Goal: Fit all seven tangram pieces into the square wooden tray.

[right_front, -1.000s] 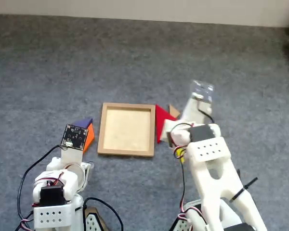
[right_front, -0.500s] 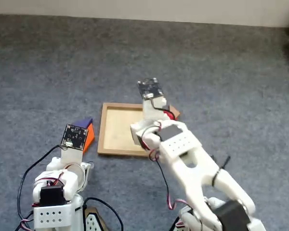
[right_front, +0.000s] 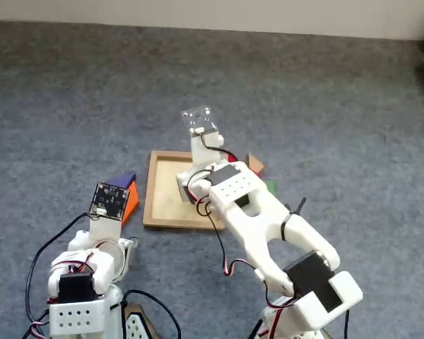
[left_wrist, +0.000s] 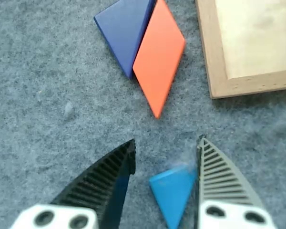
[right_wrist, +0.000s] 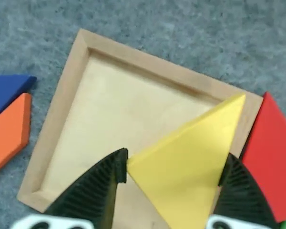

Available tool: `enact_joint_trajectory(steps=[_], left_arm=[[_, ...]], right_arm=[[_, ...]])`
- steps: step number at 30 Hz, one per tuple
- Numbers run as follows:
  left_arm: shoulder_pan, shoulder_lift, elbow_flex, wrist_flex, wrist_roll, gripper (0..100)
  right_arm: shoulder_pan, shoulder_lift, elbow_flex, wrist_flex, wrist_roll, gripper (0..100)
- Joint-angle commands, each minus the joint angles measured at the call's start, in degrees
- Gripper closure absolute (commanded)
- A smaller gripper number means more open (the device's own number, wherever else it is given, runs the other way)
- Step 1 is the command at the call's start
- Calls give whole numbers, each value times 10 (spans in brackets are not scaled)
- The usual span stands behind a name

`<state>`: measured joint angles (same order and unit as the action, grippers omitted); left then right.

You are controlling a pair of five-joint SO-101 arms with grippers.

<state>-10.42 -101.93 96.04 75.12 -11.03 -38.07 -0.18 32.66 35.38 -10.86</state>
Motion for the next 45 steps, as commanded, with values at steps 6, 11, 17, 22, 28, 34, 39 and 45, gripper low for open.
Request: enact_joint_trajectory(steps=[6,11,17,22,28,34,39,45], left_arm=[[-3,-24,11,4,4,786],[-3,-24,11,4,4,786],[-3,-24,11,4,4,786],[-3,-24,11,4,4,786],[-3,-24,11,4,4,786],[-3,-24,11,4,4,786],[-3,-24,11,4,4,786],[-3,-24,11,4,4,786]], right_arm=[[-12,-4,-35,-7,-77,771],[-11,-4,-35,-7,-94,768],[-10,-4,-35,-7,-94,767],[-10,-4,-34,-7,-93,766],[-10,-4,-33,-7,-91,735],[-10,-4,-35,25,-91,627],[-12,-7,-35,28,-90,627],[-15,-10,-45,28,-90,675]])
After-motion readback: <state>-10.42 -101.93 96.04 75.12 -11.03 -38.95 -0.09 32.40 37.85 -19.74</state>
